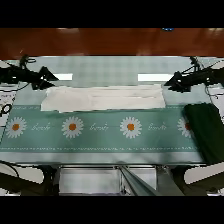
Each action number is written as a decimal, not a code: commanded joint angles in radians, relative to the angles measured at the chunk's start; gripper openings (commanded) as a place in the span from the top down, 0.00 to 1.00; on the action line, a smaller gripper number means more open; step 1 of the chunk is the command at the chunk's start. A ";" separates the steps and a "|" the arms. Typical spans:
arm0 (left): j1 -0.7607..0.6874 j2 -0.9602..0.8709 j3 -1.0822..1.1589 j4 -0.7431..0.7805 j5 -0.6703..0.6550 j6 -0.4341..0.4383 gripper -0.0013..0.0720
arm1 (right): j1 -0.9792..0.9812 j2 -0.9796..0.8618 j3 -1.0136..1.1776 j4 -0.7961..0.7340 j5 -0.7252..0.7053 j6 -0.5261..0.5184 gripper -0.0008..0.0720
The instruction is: Fold the shirts.
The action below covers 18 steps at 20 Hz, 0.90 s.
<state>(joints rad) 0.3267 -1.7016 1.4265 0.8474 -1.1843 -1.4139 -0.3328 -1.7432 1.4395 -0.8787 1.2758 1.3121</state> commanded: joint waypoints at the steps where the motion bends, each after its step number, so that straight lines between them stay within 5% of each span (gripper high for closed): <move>1: 0.071 0.198 -0.069 0.071 0.062 0.000 0.29 | -0.129 0.117 -0.002 -0.119 0.094 0.013 0.43; 6: -0.041 0.713 -0.684 0.069 0.474 0.053 0.29 | -0.164 0.207 -0.356 0.096 -0.138 -0.106 0.42; 18: -0.196 0.804 -0.811 0.016 0.468 0.052 0.29 | 0.064 -0.095 -0.159 0.212 -0.084 -0.093 0.42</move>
<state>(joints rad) 0.1425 -0.9039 0.6235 0.8791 -0.7223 -1.3621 -0.3233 -1.7882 1.2297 -0.6788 1.1828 1.2026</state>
